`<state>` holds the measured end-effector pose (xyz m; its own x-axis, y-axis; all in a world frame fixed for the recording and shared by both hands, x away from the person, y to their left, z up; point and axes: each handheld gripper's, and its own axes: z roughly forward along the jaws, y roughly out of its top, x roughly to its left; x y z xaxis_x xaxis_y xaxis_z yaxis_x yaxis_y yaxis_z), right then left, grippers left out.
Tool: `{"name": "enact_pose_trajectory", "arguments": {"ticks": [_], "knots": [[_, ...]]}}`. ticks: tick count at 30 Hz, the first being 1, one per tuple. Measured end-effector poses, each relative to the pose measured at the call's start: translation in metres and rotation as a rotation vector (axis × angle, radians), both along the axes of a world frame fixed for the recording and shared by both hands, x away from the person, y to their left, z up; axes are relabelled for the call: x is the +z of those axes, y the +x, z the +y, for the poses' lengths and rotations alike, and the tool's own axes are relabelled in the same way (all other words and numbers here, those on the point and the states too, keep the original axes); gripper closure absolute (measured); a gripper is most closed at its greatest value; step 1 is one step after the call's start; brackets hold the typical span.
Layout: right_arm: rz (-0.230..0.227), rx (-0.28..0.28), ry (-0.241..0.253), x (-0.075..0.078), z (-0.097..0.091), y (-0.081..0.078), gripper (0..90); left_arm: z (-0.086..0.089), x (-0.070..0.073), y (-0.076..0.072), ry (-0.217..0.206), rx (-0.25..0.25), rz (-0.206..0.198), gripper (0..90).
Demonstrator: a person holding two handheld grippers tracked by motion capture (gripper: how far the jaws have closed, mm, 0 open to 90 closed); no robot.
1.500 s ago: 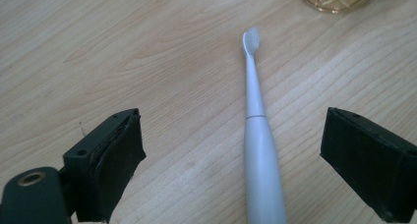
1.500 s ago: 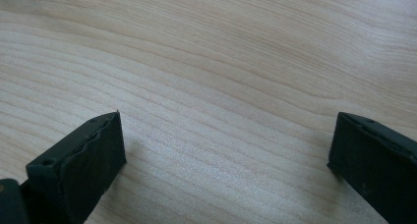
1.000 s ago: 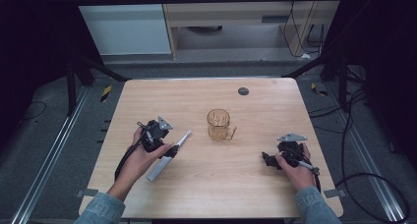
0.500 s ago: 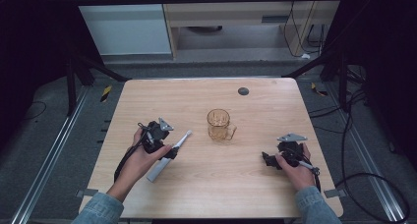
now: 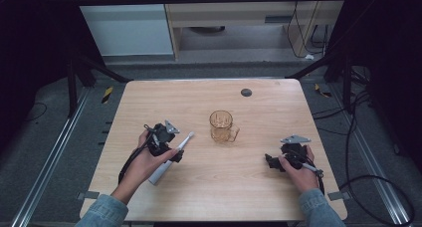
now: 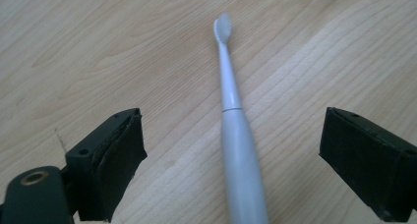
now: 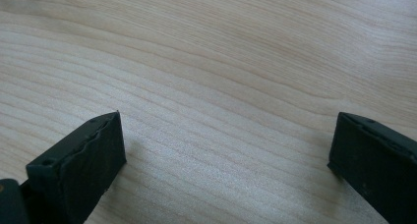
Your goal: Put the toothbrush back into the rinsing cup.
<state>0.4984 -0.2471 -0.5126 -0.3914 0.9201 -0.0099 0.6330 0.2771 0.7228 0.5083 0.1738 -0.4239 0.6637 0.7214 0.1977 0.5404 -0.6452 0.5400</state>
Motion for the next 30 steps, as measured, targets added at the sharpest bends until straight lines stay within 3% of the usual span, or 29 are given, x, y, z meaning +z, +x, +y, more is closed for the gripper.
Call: {"name": "enact_pose_trajectory", "arguments": {"ticks": [3, 11, 21, 30], "knots": [[0.000, 0.000, -0.001, 0.000, 0.000, 0.000, 0.6, -0.003, 0.002, -0.003, 0.005, -0.012, 0.002, 9.1], [0.000, -0.005, 0.000, 0.000, 0.000, -0.001, 0.6, -0.005, -0.002, 0.003, 0.011, -0.014, 0.056, 23.7], [0.004, -0.008, 0.004, 0.000, 0.000, -0.001, 0.6, 0.006, -0.018, 0.009, 0.040, 0.017, 0.138, 40.0], [0.003, -0.007, 0.004, 0.000, 0.000, -0.001, 0.6, 0.004, -0.031, 0.014, 0.047, 0.010, 0.198, 45.9]]}}
